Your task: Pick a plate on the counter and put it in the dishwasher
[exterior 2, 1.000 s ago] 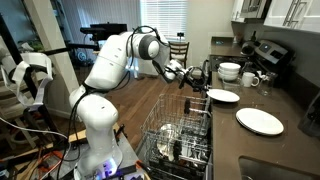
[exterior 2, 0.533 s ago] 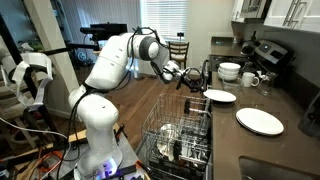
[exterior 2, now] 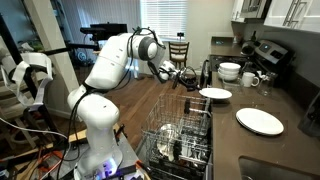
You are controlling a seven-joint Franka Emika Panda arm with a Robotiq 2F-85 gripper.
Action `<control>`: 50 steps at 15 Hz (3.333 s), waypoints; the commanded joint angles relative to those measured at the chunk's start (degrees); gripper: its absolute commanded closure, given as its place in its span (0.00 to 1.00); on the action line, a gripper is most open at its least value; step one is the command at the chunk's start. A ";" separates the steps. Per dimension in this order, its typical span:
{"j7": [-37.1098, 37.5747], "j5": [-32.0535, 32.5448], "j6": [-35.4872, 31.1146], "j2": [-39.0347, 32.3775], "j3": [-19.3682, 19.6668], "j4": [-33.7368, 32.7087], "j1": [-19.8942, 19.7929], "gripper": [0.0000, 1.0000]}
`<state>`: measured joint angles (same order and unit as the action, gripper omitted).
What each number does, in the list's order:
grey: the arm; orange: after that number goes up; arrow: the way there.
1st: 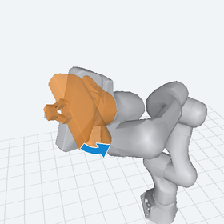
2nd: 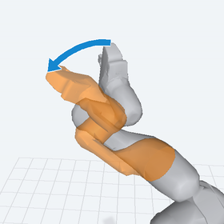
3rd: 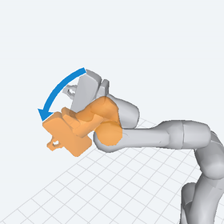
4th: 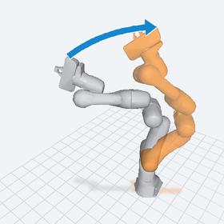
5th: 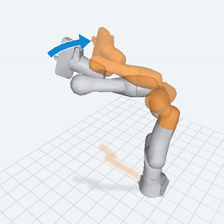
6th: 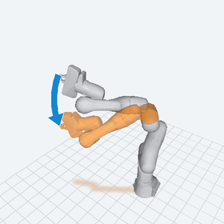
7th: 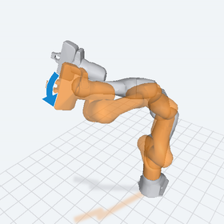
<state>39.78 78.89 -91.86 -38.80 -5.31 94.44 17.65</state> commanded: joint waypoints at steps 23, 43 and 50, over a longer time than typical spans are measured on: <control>2.47 0.70 14.79 -8.00 -1.87 -7.02 6.99 0.98; 3.04 0.48 7.24 -8.68 -4.12 -6.27 7.06 0.96; 2.45 1.39 6.75 -9.62 -4.64 -6.80 8.69 0.98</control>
<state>42.84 79.17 -86.36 -48.07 -9.77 88.39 25.11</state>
